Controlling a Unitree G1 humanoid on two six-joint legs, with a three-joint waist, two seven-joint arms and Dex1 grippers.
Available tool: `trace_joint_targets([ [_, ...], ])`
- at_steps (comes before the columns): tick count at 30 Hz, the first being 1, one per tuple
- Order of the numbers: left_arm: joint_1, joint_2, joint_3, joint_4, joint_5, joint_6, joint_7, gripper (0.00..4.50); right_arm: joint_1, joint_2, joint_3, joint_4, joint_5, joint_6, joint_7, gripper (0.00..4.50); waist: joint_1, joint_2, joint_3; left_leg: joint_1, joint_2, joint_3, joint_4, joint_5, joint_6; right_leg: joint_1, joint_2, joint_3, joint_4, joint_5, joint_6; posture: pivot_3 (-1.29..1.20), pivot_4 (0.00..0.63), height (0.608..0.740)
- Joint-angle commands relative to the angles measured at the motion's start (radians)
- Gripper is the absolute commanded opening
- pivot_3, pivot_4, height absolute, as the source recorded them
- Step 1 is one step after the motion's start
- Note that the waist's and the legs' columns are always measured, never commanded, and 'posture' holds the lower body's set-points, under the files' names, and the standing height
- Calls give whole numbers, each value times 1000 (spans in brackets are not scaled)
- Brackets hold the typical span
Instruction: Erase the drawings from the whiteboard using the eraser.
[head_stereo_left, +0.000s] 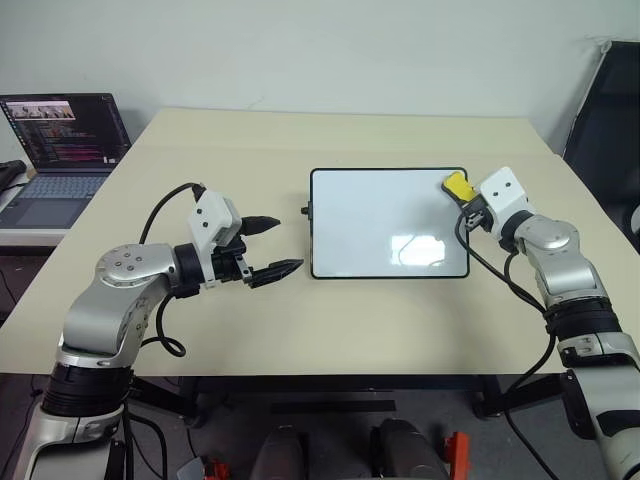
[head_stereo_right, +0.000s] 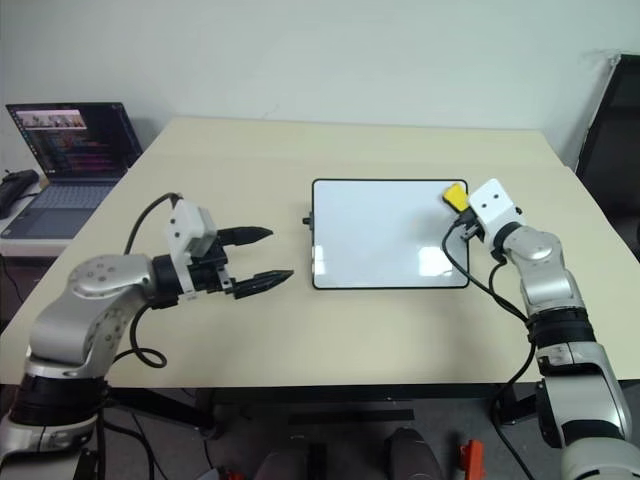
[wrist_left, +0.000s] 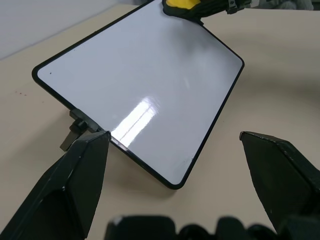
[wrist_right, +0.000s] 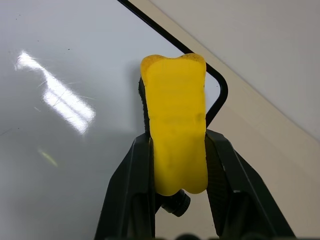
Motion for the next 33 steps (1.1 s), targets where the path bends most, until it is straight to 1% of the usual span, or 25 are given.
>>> trace_joint_targets([
  [1,-26,-6,-3,-6,1,-18,-2,4500,30,-14,-16,38,-18,76,-21,974,0,0,0,0,0,0,0,0,0,0,0,0,0,0,0,0,150,740],
  [8,-30,-6,-5,1,2,-23,-5,4500,41,-7,-54,-84,20,200,-17,974,4,0,0,-6,0,-1,-1,0,0,-5,0,-1,-1,0,0,0,150,740],
  [11,-29,-5,-6,2,4,-23,-5,4500,67,-36,-45,-145,1,243,-8,974,5,0,0,-7,0,-1,-2,0,0,-6,0,-1,-2,0,0,0,150,740],
  [19,-37,-7,-12,3,3,-19,-5,4500,122,-126,-83,-306,33,342,50,974,20,2,1,-11,0,-1,-5,0,0,-8,0,-3,-9,0,0,0,150,740],
  [22,-50,-11,-21,12,4,-21,-12,4500,150,-158,-137,-407,125,339,145,974,22,3,2,-19,0,-1,-6,0,0,-14,0,-3,-11,1,1,0,150,740],
  [23,-56,-12,-25,16,5,-22,-14,4500,159,-171,-163,-445,166,350,181,974,22,3,2,-23,0,-1,-6,0,0,-17,0,-4,-12,5,5,0,150,740],
  [24,-60,-14,-26,17,5,-21,-15,4500,166,-181,-181,-469,192,360,202,973,22,5,4,-24,0,-2,-7,0,0,-17,0,-4,-13,7,4,0,150,740],
  [27,-82,-21,-40,29,7,-25,-25,4500,199,-210,-303,-510,324,399,281,973,22,7,6,-25,-1,-1,-11,-1,0,-20,-1,-3,-13,7,4,0,150,740],
  [29,-96,-32,-53,31,4,-26,-33,4500,264,-242,-385,-524,398,445,337,973,27,8,7,-27,-1,0,-14,-1,0,-24,-1,-3,-13,7,4,0,150,740],
  [30,-98,-34,-57,30,3,-25,-35,4500,288,-252,-407,-529,420,458,351,973,29,8,7,-27,-2,-1,-15,-1,0,-24,-1,-4,-14,6,4,0,150,740],
  [33,-107,-50,-71,23,-4,-22,-40,4500,384,-287,-472,-499,423,462,346,973,28,8,7,-28,-1,-1,-16,-1,0,-25,-1,-5,-14,4,3,0,150,740],
])
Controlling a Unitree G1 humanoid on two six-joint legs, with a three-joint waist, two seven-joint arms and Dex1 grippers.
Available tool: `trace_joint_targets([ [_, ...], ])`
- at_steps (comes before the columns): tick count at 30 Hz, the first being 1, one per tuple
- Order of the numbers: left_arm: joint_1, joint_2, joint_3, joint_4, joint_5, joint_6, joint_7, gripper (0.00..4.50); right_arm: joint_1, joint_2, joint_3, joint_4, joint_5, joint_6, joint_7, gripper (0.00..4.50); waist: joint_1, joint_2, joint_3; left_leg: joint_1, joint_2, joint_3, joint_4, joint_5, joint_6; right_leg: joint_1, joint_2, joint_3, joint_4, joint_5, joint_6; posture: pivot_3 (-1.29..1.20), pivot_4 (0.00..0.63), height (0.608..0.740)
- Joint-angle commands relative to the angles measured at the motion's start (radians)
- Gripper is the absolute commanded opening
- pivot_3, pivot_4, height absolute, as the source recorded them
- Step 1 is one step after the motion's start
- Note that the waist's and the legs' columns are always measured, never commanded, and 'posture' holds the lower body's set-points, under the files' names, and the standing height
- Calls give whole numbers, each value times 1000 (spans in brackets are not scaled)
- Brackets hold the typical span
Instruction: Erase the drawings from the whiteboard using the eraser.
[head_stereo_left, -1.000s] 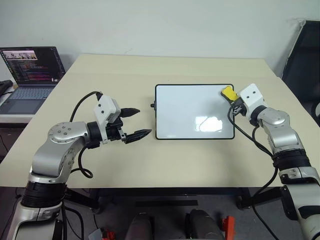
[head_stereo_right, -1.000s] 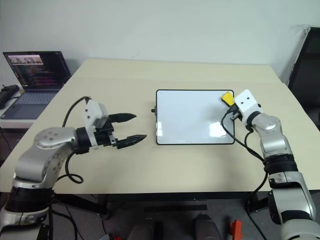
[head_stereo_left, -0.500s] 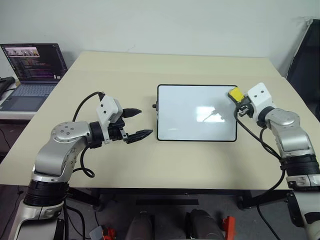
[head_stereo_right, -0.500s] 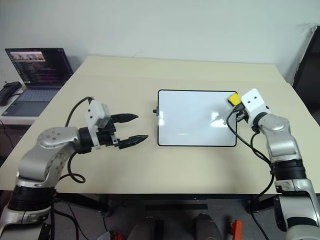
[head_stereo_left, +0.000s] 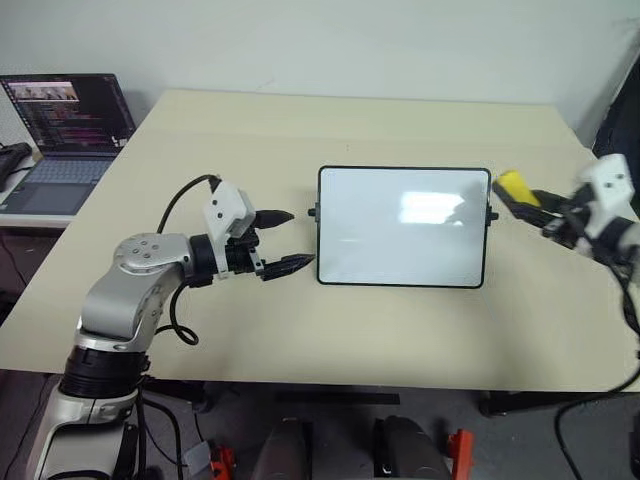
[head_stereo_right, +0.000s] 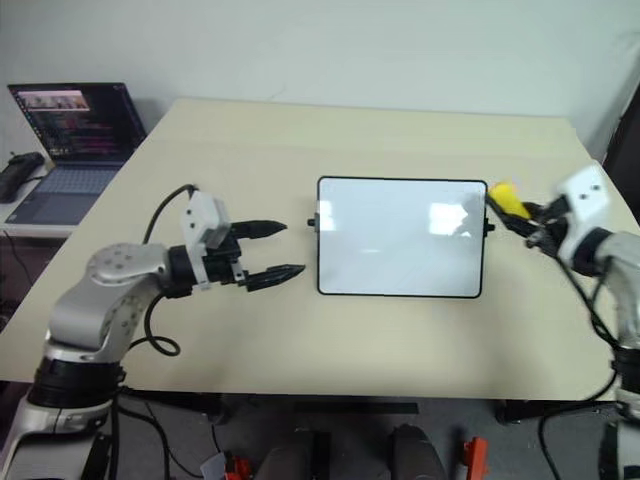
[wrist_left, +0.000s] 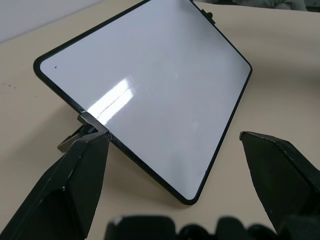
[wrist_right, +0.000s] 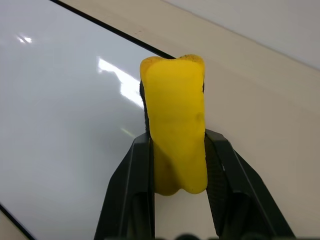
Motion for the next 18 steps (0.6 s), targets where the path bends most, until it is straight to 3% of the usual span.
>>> trace_joint_targets([
  [1,-24,-17,-14,-31,-11,-14,-16,4500,84,-32,-102,32,16,6,-14,973,-2,0,0,0,0,0,0,0,0,-1,0,0,0,0,0,0,150,740],
  [5,-28,-35,-30,-39,-13,-11,-25,4500,113,-19,-152,103,20,24,-80,973,-11,2,1,1,0,3,1,0,0,-1,0,3,1,0,0,0,150,740],
  [9,-35,-57,-52,-37,-10,-13,-28,4500,89,26,-108,234,-54,2,-219,973,-17,2,1,4,0,4,1,0,0,1,1,4,3,0,0,0,150,740],
  [18,-21,-56,-45,-46,-9,-14,-31,4500,1,90,13,413,-112,-30,-281,973,-20,4,2,3,0,5,1,0,0,0,1,5,3,0,1,0,150,740],
])
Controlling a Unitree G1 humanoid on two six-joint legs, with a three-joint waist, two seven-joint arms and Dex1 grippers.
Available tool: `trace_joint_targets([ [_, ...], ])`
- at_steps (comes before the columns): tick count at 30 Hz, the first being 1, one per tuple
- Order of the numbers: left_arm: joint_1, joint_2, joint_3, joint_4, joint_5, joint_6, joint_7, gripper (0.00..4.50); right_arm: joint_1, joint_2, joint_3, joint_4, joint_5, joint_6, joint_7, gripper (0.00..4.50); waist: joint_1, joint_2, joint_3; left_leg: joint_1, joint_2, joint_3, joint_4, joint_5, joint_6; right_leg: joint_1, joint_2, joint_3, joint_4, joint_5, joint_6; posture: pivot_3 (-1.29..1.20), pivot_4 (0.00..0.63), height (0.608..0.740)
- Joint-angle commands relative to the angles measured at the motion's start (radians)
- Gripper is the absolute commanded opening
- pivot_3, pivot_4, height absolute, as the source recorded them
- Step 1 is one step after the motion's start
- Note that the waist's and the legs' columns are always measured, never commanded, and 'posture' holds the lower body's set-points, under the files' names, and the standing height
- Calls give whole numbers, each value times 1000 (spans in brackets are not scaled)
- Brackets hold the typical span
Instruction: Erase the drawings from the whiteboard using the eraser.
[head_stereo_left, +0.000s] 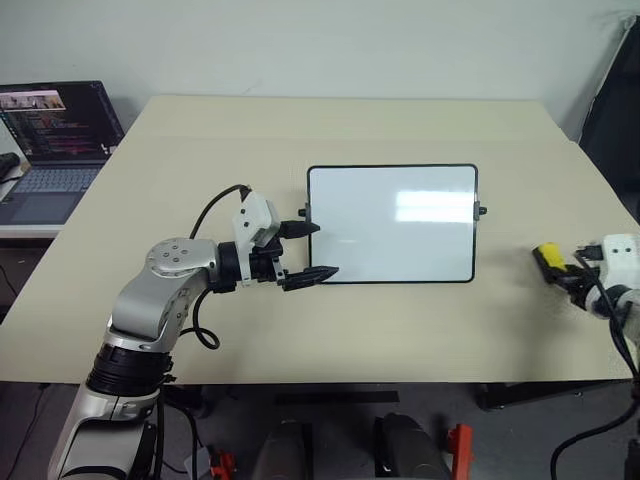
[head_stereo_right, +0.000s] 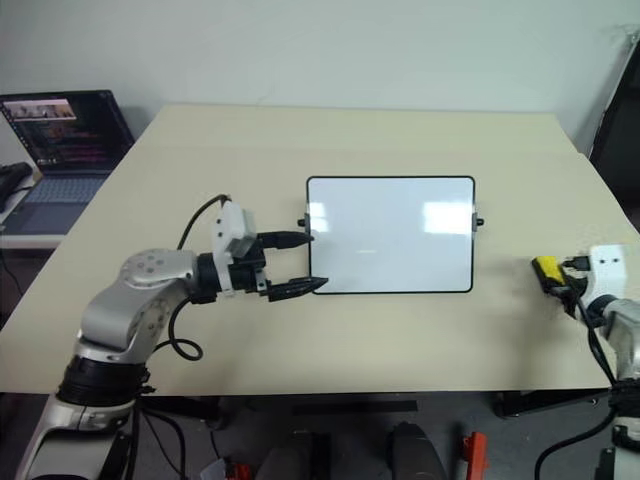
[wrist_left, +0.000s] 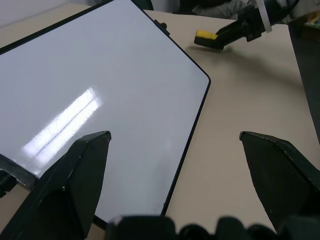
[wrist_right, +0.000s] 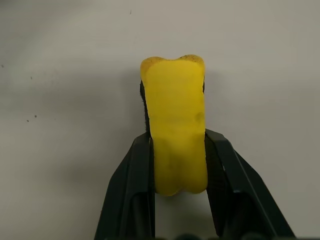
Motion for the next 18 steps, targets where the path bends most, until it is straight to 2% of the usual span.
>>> trace_joint_targets([
  [1,-3,8,22,-46,-6,-14,3,4500,-44,-13,7,45,-22,-32,-25,973,1,0,0,0,0,0,0,0,0,0,0,0,0,0,0,0,150,740],
  [17,44,31,54,-65,-11,-9,20,4500,-136,-33,47,184,-62,-35,-29,973,5,0,0,1,0,-1,1,0,0,2,0,-1,0,0,0,0,150,740],
  [18,44,33,55,-63,-11,-10,20,4500,-142,-33,47,187,-65,-32,-35,1323,5,0,0,1,0,-1,1,0,0,2,0,-1,0,0,0,0,150,740],
])
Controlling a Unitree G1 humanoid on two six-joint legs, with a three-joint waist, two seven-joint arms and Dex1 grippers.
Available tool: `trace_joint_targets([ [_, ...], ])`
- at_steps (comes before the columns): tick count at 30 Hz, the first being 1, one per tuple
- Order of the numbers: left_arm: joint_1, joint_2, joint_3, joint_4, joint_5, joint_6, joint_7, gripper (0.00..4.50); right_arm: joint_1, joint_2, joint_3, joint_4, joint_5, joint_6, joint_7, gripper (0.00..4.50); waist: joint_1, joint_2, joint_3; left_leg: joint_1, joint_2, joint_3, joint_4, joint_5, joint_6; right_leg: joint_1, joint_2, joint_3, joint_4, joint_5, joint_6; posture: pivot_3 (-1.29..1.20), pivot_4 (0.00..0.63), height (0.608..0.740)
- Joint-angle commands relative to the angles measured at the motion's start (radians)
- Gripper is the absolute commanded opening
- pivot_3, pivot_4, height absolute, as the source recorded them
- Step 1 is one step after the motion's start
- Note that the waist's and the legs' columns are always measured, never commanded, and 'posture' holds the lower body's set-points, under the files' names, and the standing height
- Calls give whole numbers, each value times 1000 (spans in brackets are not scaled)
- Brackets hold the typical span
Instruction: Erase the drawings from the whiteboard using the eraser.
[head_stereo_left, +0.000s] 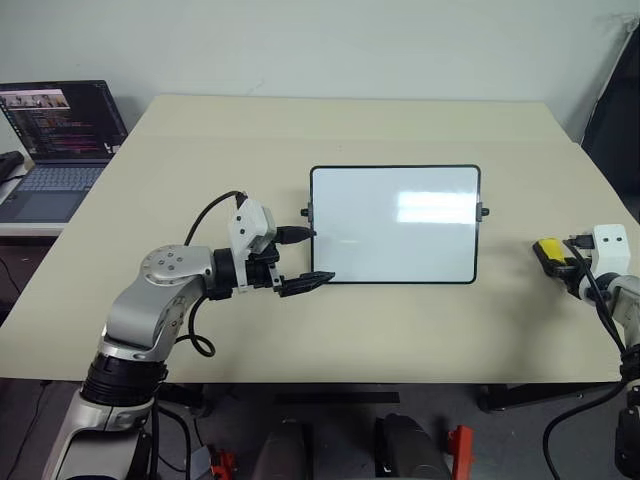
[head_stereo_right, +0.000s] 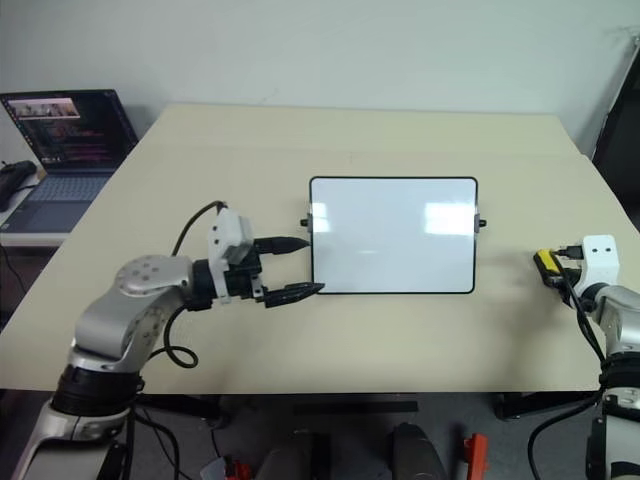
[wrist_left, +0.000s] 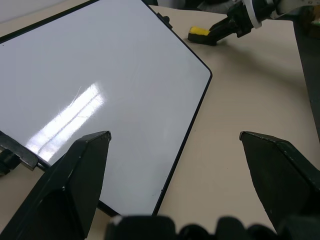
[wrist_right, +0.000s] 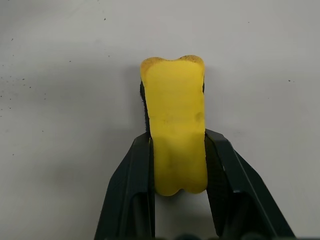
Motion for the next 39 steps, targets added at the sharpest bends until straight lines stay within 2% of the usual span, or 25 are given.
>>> trace_joint_targets([
  [1,-4,14,35,-29,-10,-12,2,4500,-18,-21,1,14,-6,12,-4,1690,0,0,0,0,0,0,0,0,0,0,0,0,0,0,0,0,150,740],
  [5,-4,13,38,-29,-6,-11,6,4500,-33,-24,-3,11,-2,18,2,2913,1,0,0,0,0,0,0,0,0,0,0,0,0,0,0,0,150,740],
  [9,-4,26,78,10,15,-40,34,4500,-31,-38,-20,-71,15,33,11,4410,1,0,0,0,0,0,0,0,0,0,0,0,0,0,0,0,150,740],
  [14,25,4,189,102,32,-96,145,4500,25,-15,-82,-244,115,-60,122,4463,-1,1,0,0,0,0,0,0,0,-1,0,0,1,0,0,0,150,740],
  [19,62,-51,207,156,74,-169,240,4500,102,20,-22,-280,111,-154,197,4463,7,1,0,0,0,-1,0,0,0,1,-1,-1,0,0,0,0,150,740],
  [25,48,-200,197,238,198,-299,474,4500,38,156,-50,-139,102,-333,44,4463,9,1,0,1,0,-1,3,0,0,2,-1,-1,1,2,1,0,150,740],
  [30,39,-310,178,351,298,-425,635,4500,67,264,-43,-113,80,-445,-81,4463,9,1,0,1,0,-1,3,0,0,2,-1,-1,1,3,1,0,150,740],
  [34,43,-367,169,416,345,-496,717,4500,48,312,-59,-47,68,-512,-174,4463,9,1,0,0,-1,-1,3,0,0,2,-1,-1,1,3,2,0,150,740],
  [39,66,-433,165,459,361,-563,784,4500,45,365,-64,-74,106,-519,-197,4463,6,1,-1,1,-1,-1,3,0,0,2,-1,0,1,3,2,0,150,740],
])
